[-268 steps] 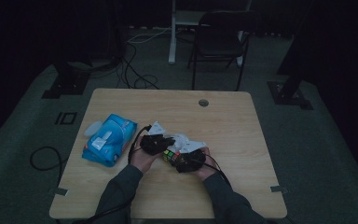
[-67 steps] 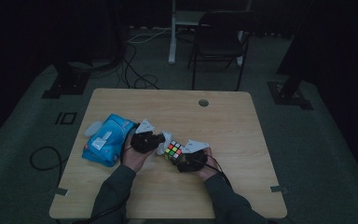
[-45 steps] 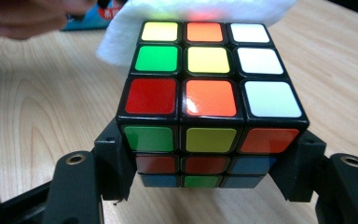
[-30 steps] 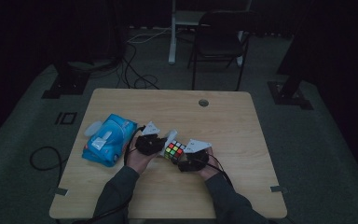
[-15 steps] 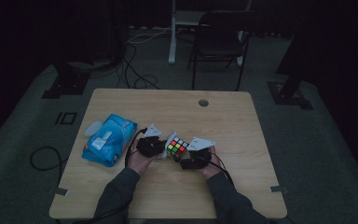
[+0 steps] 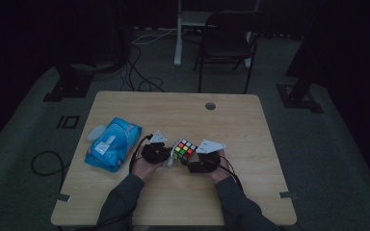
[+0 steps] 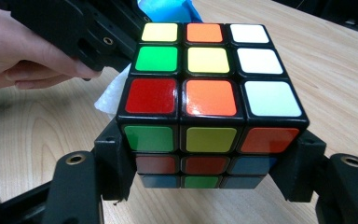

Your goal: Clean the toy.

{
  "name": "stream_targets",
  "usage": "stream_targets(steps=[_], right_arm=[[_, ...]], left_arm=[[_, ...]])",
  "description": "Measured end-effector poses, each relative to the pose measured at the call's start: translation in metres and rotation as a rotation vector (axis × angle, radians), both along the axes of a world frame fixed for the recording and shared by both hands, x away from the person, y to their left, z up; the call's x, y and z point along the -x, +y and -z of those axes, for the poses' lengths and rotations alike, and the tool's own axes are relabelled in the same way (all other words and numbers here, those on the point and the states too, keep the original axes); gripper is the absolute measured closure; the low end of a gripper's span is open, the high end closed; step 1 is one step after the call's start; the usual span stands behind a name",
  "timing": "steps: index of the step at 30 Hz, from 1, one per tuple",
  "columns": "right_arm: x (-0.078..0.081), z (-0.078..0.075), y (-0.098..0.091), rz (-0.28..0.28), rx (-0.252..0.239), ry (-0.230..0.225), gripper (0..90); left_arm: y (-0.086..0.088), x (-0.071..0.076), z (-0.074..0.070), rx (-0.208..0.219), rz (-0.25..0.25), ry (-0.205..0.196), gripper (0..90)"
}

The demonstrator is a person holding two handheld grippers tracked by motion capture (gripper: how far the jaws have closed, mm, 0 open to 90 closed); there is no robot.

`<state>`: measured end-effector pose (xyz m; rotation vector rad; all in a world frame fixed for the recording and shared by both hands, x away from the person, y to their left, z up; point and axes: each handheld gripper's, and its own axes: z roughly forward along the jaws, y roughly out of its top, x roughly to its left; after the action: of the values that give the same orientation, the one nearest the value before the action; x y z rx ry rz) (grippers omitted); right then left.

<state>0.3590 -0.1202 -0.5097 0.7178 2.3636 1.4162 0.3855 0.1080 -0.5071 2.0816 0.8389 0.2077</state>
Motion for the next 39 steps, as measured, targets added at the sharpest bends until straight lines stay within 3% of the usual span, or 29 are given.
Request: stream_targets(steps=[16,23,39], right_arm=[[0.005,0.007,0.011,-0.048,0.044,-0.004,34.1],[0.006,0.009,0.014,-0.062,0.057,-0.008,34.2],[0.013,0.013,0.025,-0.107,0.094,-0.018,34.1]], left_arm=[[0.005,-0.004,-0.013,0.044,0.01,-0.009,87.7],[0.006,-0.007,-0.018,0.037,0.026,-0.003,87.6],[-0.002,-0.019,-0.033,0.05,0.029,-0.035,87.4]])
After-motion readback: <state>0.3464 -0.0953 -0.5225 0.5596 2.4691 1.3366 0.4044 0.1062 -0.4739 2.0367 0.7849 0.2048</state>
